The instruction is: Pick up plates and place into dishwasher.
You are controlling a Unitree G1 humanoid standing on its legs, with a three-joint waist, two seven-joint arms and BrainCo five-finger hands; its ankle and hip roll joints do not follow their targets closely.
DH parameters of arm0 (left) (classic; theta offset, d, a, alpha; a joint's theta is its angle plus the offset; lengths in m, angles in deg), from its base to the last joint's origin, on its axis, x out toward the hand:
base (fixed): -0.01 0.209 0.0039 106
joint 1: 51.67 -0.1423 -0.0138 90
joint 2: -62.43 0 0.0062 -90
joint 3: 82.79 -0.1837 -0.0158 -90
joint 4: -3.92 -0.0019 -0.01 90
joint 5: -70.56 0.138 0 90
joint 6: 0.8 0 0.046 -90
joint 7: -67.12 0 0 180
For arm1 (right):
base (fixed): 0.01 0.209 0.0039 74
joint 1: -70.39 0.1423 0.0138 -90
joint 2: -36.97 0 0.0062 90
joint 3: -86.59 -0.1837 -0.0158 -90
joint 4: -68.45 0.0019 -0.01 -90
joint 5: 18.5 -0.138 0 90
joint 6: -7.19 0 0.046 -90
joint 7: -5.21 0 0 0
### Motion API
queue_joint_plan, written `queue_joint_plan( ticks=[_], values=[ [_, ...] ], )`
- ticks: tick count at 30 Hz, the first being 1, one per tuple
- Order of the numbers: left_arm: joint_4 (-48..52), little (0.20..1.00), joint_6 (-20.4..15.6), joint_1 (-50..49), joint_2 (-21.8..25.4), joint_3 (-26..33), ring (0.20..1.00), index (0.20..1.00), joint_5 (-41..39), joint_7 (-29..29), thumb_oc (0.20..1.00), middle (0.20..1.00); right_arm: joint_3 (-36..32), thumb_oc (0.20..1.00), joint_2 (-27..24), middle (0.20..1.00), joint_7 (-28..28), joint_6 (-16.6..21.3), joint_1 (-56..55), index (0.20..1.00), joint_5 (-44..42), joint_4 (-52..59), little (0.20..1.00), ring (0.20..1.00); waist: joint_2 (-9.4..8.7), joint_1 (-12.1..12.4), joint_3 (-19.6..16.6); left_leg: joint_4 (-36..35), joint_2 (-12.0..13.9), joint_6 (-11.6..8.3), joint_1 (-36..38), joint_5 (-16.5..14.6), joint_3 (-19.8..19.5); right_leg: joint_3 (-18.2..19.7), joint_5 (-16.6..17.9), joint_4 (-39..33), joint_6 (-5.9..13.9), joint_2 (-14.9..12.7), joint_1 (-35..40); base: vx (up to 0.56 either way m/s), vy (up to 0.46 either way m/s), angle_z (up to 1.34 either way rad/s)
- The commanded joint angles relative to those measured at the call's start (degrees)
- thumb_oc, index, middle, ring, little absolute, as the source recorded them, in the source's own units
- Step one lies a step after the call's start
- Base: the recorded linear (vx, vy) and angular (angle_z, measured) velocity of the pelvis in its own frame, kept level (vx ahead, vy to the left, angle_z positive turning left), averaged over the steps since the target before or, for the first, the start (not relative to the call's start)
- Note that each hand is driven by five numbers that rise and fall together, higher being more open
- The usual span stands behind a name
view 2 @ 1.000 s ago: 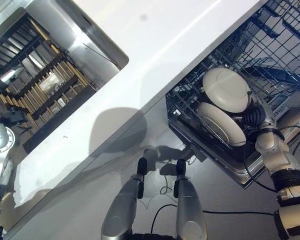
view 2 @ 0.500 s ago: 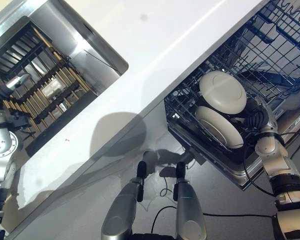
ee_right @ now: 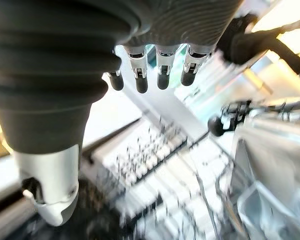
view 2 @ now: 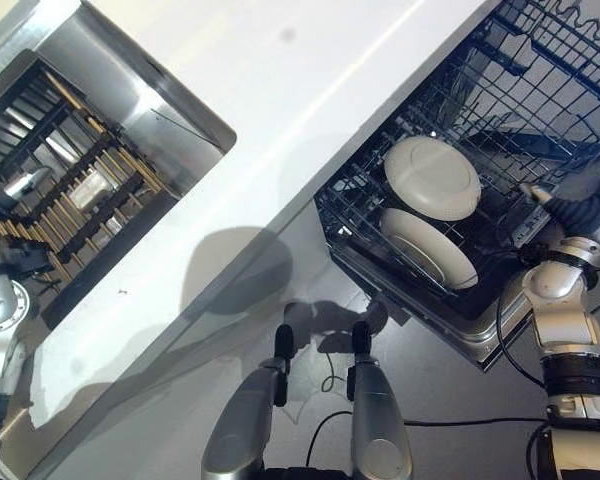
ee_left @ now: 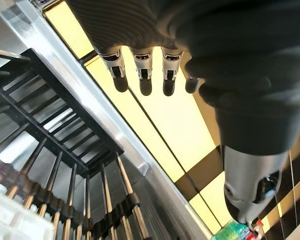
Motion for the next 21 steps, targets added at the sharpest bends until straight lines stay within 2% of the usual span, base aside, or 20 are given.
queue_joint_plan(
  ticks=[1,6,12,16,21],
  values=[
    [1.9,1.000,-3.5,-2.0,-8.6,-0.6,1.000,1.000,0.4,-0.8,1.000,1.000,-2.5,1.000,-3.2,1.000,-1.8,2.5,-1.4,1.000,0.6,7.3,1.000,1.000,1.68,-3.0,-2.4,4.3,1.6,0.35,-4.0,0.9,-1.1,-1.2,1.2,-2.7,1.29,-2.0,-0.1,0.02,0.091,-0.06],
    [2.6,1.000,-4.6,-3.9,-11.4,-0.9,1.000,1.000,0.8,-1.0,1.000,1.000,-5.1,1.000,1.4,1.000,-5.7,5.1,-5.4,1.000,-5.2,9.8,1.000,1.000,3.16,-4.2,-2.3,4.7,1.4,0.45,-3.8,0.6,0.2,-0.2,1.0,-2.3,1.10,-2.4,-0.9,-0.01,0.108,-0.07],
    [2.3,1.000,-6.0,-4.1,-13.9,-3.7,1.000,1.000,0.7,-2.3,1.000,1.000,-5.1,1.000,6.1,1.000,-6.2,8.2,-6.1,1.000,-13.3,8.3,1.000,1.000,5.60,-5.5,-1.7,5.3,0.7,0.61,-3.9,0.2,1.5,1.3,0.8,-1.3,1.00,-3.5,-2.5,-0.03,0.154,-0.09],
    [2.5,1.000,-5.6,-3.0,-14.7,-5.7,1.000,1.000,0.2,-3.1,1.000,1.000,-4.6,1.000,6.7,1.000,-6.8,10.3,-3.5,1.000,-16.4,4.8,1.000,1.000,7.17,-6.0,-0.8,6.0,-0.1,0.73,-4.4,-0.2,2.2,2.2,0.9,-0.8,1.10,-4.4,-3.7,-0.04,0.164,-0.08],
    [2.9,1.000,-5.2,-2.1,-15.4,-7.5,1.000,1.000,-0.8,-4.2,1.000,1.000,-2.7,1.000,5.9,1.000,-3.9,11.5,0.5,1.000,-18.4,1.8,1.000,1.000,8.89,-6.2,0.2,7.0,-1.3,0.59,-5.1,-0.7,2.5,3.4,1.2,-0.7,1.38,-5.7,-4.6,-0.03,0.148,-0.10]
  ],
)
